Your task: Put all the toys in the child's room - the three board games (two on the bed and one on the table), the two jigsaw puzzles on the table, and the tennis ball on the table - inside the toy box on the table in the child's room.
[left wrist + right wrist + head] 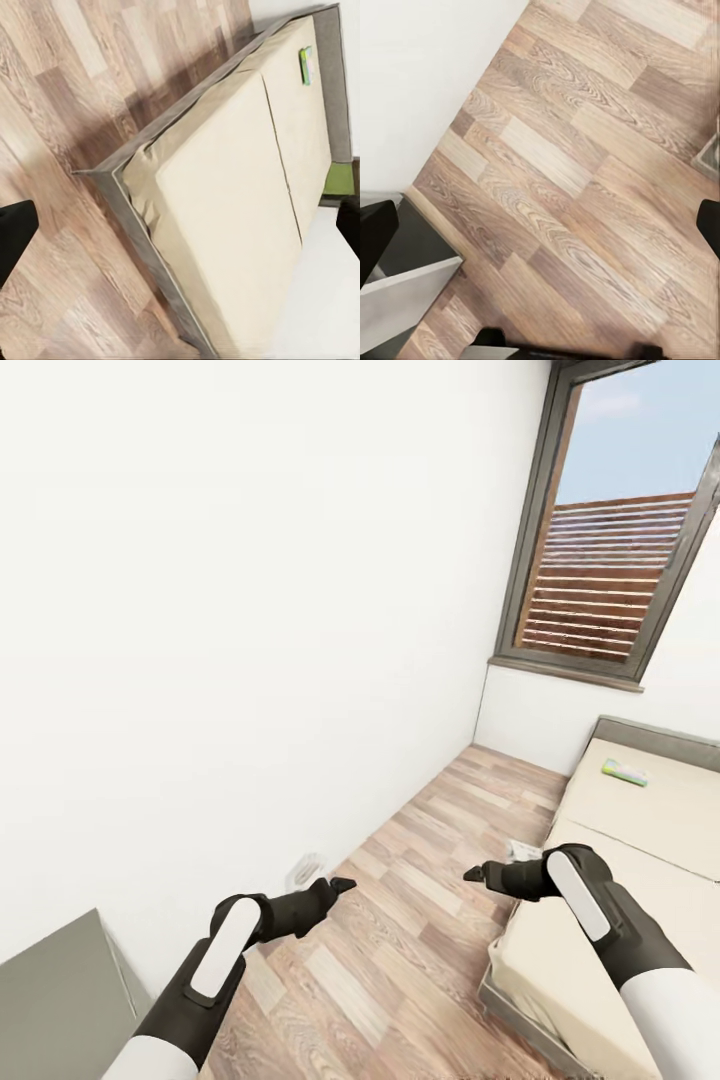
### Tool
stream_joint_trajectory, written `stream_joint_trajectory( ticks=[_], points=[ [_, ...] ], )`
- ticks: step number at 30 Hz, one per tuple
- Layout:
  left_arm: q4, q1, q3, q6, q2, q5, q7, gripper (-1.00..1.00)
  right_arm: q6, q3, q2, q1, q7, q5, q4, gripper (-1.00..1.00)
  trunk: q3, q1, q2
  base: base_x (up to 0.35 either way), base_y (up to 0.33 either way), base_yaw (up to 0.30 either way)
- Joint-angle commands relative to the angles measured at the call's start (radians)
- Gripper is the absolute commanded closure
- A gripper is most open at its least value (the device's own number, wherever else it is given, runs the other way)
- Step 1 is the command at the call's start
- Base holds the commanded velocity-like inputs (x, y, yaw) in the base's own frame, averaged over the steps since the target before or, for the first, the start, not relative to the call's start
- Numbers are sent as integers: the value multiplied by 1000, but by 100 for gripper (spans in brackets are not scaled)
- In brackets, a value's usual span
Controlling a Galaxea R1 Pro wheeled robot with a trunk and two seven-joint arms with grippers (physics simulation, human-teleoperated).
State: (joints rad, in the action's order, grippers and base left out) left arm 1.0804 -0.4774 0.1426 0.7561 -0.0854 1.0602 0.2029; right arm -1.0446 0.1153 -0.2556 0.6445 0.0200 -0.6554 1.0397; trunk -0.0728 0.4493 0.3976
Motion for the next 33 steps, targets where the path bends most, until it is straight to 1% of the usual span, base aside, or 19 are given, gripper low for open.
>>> stream_joint_trajectory(
  ticks=[1,5,7,8,10,11,12,13,14,17,19,26,29,33],
  points=[
    [-4,-3,0,2,0,10,11,-100,-3,10,0,1,1,-1,-1,-100,-2,1,2,0,0,-287],
    [-27,-13,0,1,-1,9,14,-100,-3,20,3,1,0,-1,-4,-100,-1,1,2,0,0,-287],
    [-60,-29,0,-1,-1,9,15,-100,-1,27,6,1,0,-1,-8,-100,0,1,2,0,0,-285],
    [-60,-29,0,-1,-1,9,15,-100,-1,27,6,1,0,-1,-8,-100,0,1,2,0,0,-285],
    [-95,-45,0,-2,0,9,15,-100,36,33,9,1,-1,0,-15,-100,1,1,2,0,0,-283],
    [-95,-45,0,-2,0,9,15,-100,36,33,9,1,-1,0,-15,-100,1,1,2,0,0,-283],
    [-110,-53,0,-3,0,8,14,-100,58,35,10,0,-1,0,-22,-100,1,1,2,0,0,-282],
    [-130,-65,1,-4,1,7,11,-100,99,40,12,1,-2,3,-42,-100,1,1,2,0,0,-281],
    [-137,-69,0,-4,1,7,9,-100,114,44,13,1,-2,4,-52,-100,1,1,2,0,0,-281],
    [-143,-73,1,-4,1,7,7,-100,127,49,14,1,-2,5,-60,-100,1,1,2,0,0,-281],
    [-151,-78,2,-6,1,7,4,-100,145,62,14,1,-3,7,-71,-100,1,1,2,0,0,-281],
    [-161,-75,9,-25,3,6,-1,-100,163,89,14,0,-4,10,-79,-100,2,1,2,0,0,-281],
    [-163,-67,11,-39,4,7,-3,-100,168,98,14,0,-4,10,-81,-100,2,1,2,0,0,-281],
    [-163,-37,11,-56,6,6,-4,-100,173,108,15,-1,-3,11,-82,-100,3,1,2,0,0,-281]
  ],
)
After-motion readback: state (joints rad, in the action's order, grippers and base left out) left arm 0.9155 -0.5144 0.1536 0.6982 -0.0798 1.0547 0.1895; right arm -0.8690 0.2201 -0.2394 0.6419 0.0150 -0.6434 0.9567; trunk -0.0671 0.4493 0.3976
